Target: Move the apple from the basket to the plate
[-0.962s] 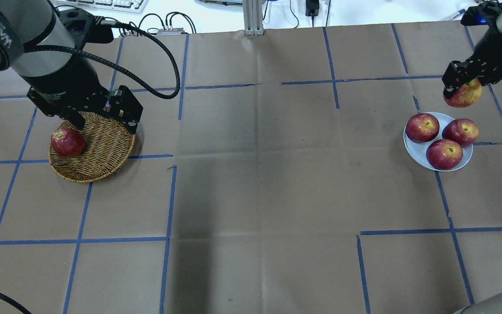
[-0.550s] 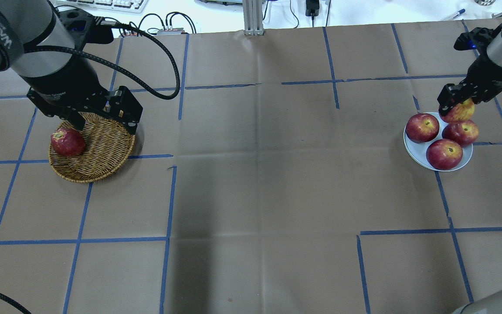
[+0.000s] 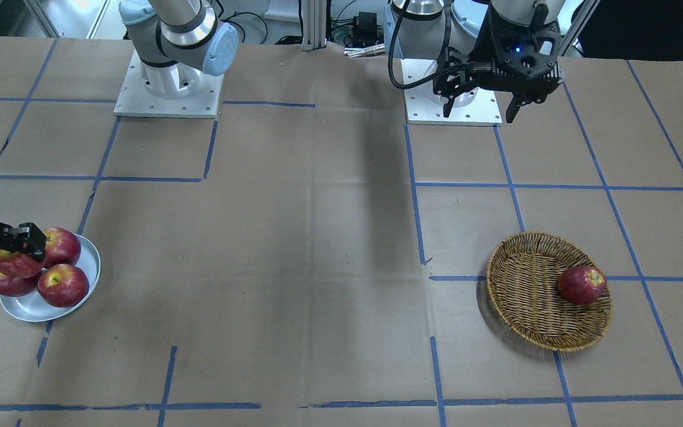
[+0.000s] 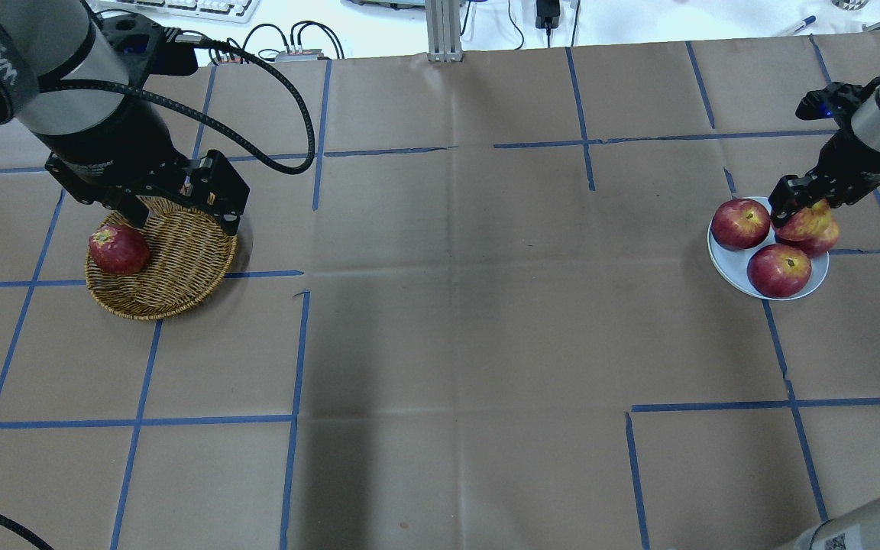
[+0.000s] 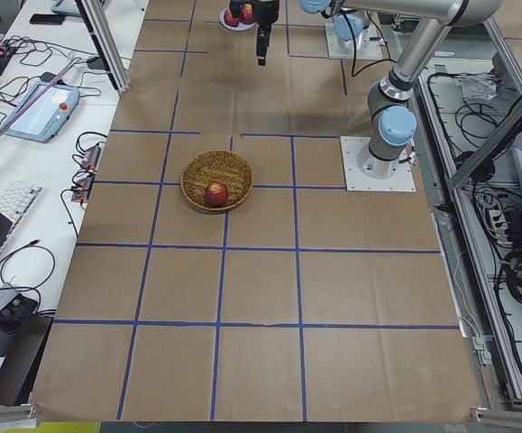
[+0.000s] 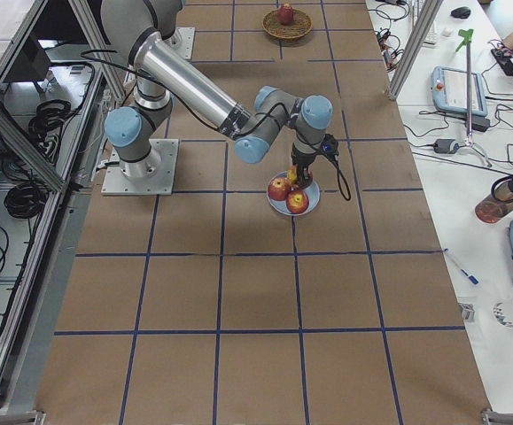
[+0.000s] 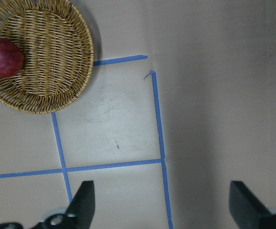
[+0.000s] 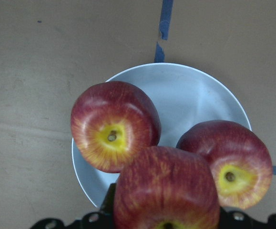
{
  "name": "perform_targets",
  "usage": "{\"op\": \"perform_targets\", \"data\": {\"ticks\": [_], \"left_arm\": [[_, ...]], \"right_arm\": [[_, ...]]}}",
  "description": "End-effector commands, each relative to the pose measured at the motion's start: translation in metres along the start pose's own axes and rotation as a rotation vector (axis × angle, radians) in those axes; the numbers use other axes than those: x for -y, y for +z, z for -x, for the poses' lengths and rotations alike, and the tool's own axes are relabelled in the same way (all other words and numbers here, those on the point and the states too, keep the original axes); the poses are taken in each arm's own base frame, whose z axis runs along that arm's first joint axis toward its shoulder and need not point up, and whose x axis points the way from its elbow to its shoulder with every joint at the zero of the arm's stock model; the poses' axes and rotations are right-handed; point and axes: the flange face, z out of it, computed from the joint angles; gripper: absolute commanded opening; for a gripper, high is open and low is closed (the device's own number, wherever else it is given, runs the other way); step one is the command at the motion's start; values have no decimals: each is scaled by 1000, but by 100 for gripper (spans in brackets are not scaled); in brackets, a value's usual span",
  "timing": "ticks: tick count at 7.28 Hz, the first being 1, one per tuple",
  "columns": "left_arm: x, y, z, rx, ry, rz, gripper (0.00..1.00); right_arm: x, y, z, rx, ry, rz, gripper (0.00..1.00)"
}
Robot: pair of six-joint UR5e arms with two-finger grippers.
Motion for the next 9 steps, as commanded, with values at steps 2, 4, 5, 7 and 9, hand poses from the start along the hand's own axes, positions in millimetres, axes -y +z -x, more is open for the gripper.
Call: {"op": "perform_targets", "data": {"ticks": [2, 4, 5, 7, 9], "left_arm": [[0, 0, 0, 0, 1, -1, 99], [1, 1, 0, 0, -1, 1, 99], [1, 1, 0, 0, -1, 2, 99], [2, 2, 0, 0, 0, 4, 99], [2, 2, 0, 0, 0, 4, 99]], "right_arm": [[0, 3, -2, -1, 2, 7, 100], [2, -8, -4, -24, 3, -2, 100], [4, -27, -2, -36, 2, -29, 100], [4, -101, 27, -26, -12, -34, 100], [1, -140, 98, -20, 1, -11, 100]]}}
